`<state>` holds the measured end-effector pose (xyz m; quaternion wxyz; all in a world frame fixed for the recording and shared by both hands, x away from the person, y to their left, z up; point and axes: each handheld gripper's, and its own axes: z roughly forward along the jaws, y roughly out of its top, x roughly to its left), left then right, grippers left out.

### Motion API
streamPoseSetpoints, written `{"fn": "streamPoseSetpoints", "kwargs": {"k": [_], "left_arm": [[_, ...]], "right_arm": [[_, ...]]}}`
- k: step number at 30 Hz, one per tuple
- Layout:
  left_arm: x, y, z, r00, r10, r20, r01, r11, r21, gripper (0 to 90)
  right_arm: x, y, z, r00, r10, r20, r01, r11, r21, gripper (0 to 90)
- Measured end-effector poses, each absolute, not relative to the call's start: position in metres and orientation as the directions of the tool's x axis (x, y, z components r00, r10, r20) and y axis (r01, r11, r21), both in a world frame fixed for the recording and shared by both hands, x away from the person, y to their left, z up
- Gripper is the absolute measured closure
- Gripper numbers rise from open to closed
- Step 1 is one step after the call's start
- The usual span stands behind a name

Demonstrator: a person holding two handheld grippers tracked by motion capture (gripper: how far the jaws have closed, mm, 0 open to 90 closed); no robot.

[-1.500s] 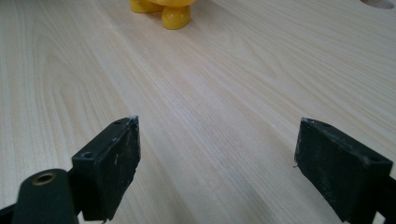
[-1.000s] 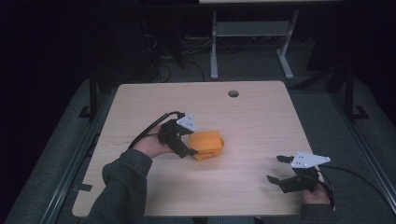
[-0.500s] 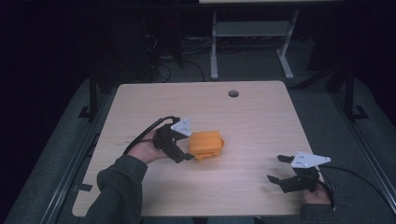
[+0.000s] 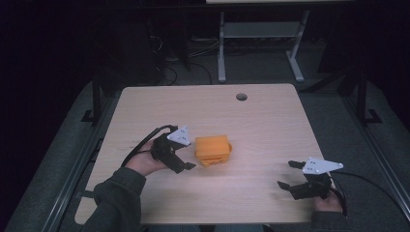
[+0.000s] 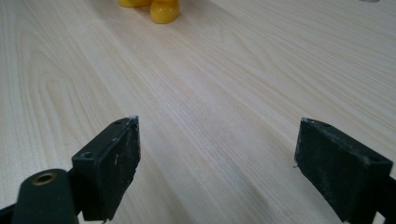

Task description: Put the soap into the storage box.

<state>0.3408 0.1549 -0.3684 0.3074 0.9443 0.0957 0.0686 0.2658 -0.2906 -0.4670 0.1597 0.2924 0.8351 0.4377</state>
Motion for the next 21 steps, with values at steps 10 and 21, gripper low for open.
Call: {"fn": "streamPoseSetpoints", "kwargs": {"k": [10, 21], "left_arm": [[0.331, 0.169, -0.372, 0.966, 0.254, 0.054, 0.168, -0.771, 0.615, 20.5], [0.32, 0.18, -0.377, 0.965, 0.251, 0.07, 0.158, -0.776, 0.61, 21.4]], "right_arm": [[0.267, -0.294, -0.468, -0.767, 0.642, -0.012, 0.356, 0.441, 0.824, 13.7], [0.266, -0.293, -0.467, -0.764, 0.645, -0.014, 0.355, 0.439, 0.825, 13.7]]}}
